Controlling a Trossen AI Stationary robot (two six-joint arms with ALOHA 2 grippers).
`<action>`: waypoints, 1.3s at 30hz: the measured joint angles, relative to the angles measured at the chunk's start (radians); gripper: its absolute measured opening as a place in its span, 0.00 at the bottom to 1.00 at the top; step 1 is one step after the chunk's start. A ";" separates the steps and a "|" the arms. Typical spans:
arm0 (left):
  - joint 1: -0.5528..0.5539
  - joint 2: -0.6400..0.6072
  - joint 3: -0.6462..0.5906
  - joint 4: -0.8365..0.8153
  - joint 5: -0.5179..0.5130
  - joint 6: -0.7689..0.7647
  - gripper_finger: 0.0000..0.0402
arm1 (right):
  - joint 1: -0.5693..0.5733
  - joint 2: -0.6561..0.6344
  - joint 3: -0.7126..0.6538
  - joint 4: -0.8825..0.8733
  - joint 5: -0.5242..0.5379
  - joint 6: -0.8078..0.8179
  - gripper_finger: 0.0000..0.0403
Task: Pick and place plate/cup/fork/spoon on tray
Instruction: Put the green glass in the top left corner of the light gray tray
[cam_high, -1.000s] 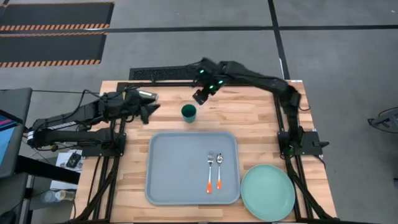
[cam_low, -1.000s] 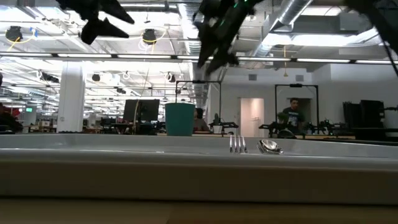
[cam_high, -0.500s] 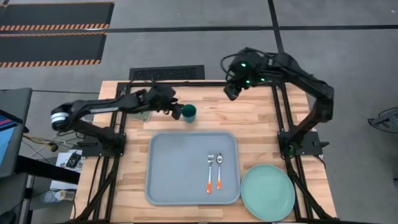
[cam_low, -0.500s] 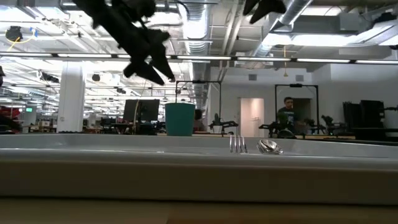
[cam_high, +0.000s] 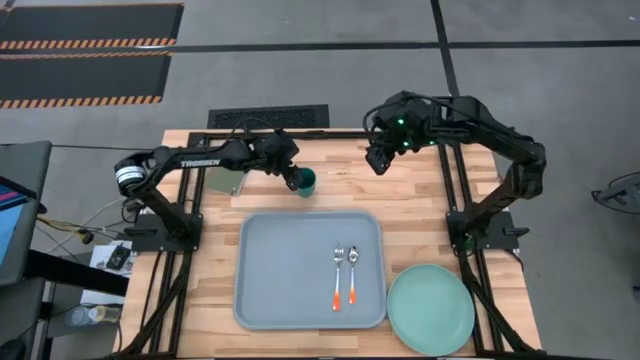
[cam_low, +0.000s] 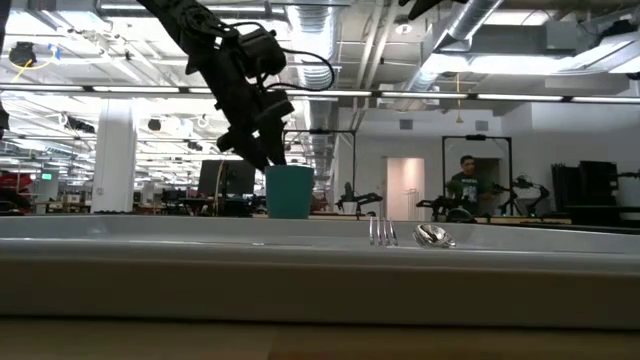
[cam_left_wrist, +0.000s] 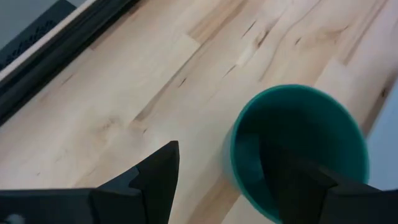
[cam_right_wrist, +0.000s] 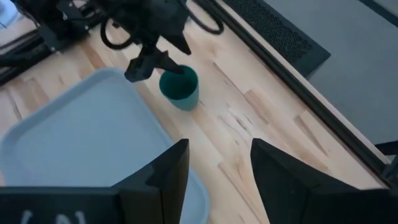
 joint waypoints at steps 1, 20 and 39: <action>0.000 0.000 0.000 0.000 0.000 0.000 0.52 | 0.004 0.004 0.000 -0.002 0.000 0.000 0.49; -0.010 -0.002 0.000 -0.013 -0.008 0.053 0.01 | 0.009 0.004 -0.002 -0.010 0.007 -0.010 0.47; -0.134 -0.484 -0.018 -0.521 0.103 -0.069 0.00 | 0.008 0.004 -0.001 -0.070 0.082 0.017 0.44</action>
